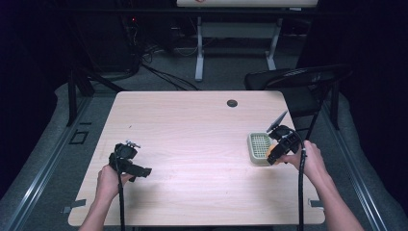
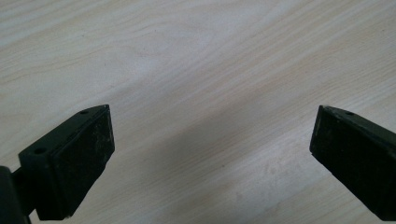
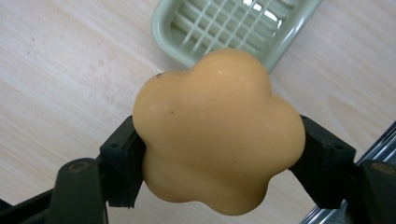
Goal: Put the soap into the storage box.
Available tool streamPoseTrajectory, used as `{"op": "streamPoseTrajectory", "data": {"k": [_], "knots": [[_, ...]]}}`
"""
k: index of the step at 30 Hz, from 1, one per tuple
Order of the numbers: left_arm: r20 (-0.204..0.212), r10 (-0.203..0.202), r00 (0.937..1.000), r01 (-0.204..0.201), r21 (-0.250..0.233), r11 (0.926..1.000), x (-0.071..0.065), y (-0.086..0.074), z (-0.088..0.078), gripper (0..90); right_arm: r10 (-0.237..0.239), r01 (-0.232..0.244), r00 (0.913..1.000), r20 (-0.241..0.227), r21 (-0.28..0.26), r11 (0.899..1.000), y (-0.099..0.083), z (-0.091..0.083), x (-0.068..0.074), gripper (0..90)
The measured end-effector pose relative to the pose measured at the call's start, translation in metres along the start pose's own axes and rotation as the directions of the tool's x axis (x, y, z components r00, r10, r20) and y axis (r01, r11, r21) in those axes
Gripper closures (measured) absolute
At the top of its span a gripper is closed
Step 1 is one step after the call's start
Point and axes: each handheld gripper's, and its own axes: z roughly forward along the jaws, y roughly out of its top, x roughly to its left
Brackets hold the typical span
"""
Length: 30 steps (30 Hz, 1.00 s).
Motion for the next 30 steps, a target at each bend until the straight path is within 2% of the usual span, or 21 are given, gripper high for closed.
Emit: {"op": "streamPoseTrajectory", "data": {"k": [6,8,9,10,12,13,23,28,29,30], "knots": [[0.003,0.005,1.0,-0.005,0.004,1.0,0.0,0.0,0.001,0.0,-0.005,0.006,1.0,-0.007,0.014,1.0,0.026,0.009,-0.005,27.3],[0.001,0.006,1.0,-0.006,0.003,1.0,-0.001,0.001,0.001,0.0,-0.022,0.021,0.9998,0.001,0.037,0.999,0.036,0.012,-0.007,27.3],[0.001,0.006,1.0,-0.006,0.003,1.0,-0.001,0.001,0.001,0.0,0.002,-0.002,1.0,-0.008,0.011,1.0,0.037,0.015,-0.007,27.3],[0.0,0.006,1.0,-0.006,0.003,1.0,0.0,0.001,0.001,0.0,-0.007,0.007,1.0,-0.002,0.02,1.0,0.041,0.016,-0.007,27.3],[0.001,0.005,1.0,-0.005,0.004,1.0,0.0,0.0,0.001,0.0,0.006,-0.006,0.9999,-0.013,0.024,1.0,0.047,0.02,-0.008,27.3],[0.002,0.006,1.0,-0.006,0.006,1.0,0.0,0.0,0.001,0.0,-0.008,0.009,0.9999,-0.008,0.031,0.999,0.05,0.023,-0.009,27.3],[0.006,0.011,0.9999,-0.011,0.001,0.9999,-0.001,0.0,0.0,0.0,-0.005,0.005,1.0,-0.007,0.061,0.998,0.065,0.04,-0.008,27.2],[0.005,0.01,0.9999,-0.01,0.002,0.9999,-0.001,0.001,0.001,0.0,-0.028,0.027,0.9996,0.007,0.071,0.997,0.07,0.047,-0.008,27.1],[0.007,0.011,0.9999,-0.011,0.004,0.9999,-0.001,0.001,0.001,0.0,-0.009,0.009,1.0,0.002,0.048,0.999,0.069,0.05,-0.007,27.1],[0.008,0.012,0.9999,-0.012,0.004,0.9999,-0.001,0.001,0.001,0.0,-0.051,0.05,0.9986,0.011,0.094,0.994,0.072,0.046,-0.009,27.1]]}}
